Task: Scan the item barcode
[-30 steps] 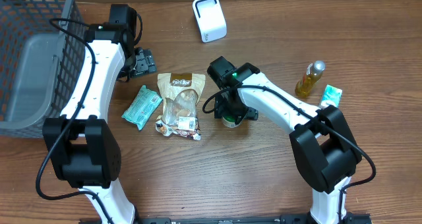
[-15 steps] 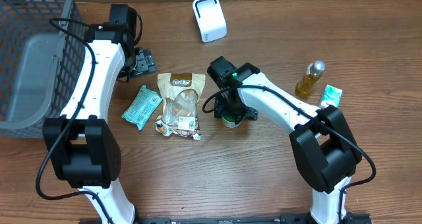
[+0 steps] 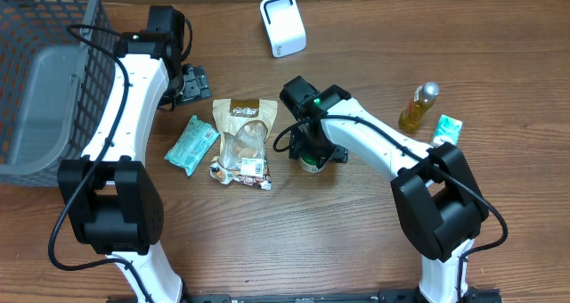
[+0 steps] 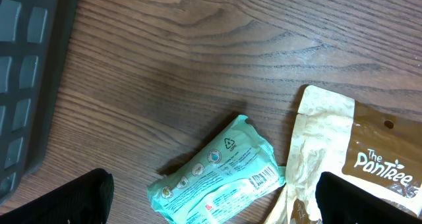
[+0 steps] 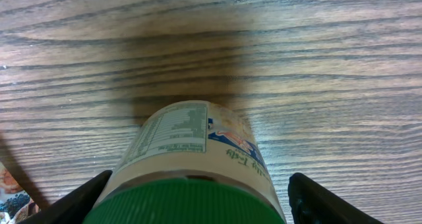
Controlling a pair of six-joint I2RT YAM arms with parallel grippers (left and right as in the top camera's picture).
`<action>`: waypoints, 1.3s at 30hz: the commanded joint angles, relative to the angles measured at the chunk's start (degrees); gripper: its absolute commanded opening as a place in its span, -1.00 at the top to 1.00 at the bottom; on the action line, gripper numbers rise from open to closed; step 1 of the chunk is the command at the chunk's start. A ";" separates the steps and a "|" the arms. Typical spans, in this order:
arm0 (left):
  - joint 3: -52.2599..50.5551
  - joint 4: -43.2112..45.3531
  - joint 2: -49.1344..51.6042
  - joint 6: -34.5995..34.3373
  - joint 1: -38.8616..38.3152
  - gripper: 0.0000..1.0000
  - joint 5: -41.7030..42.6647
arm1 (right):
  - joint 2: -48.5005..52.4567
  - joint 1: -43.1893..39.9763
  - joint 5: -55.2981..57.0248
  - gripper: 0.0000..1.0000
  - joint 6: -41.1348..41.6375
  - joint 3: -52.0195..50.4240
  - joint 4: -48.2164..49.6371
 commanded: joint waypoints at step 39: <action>1.09 0.02 0.44 0.87 -0.07 -1.00 -0.76 | 0.17 0.72 0.76 -0.40 2.16 -0.35 0.94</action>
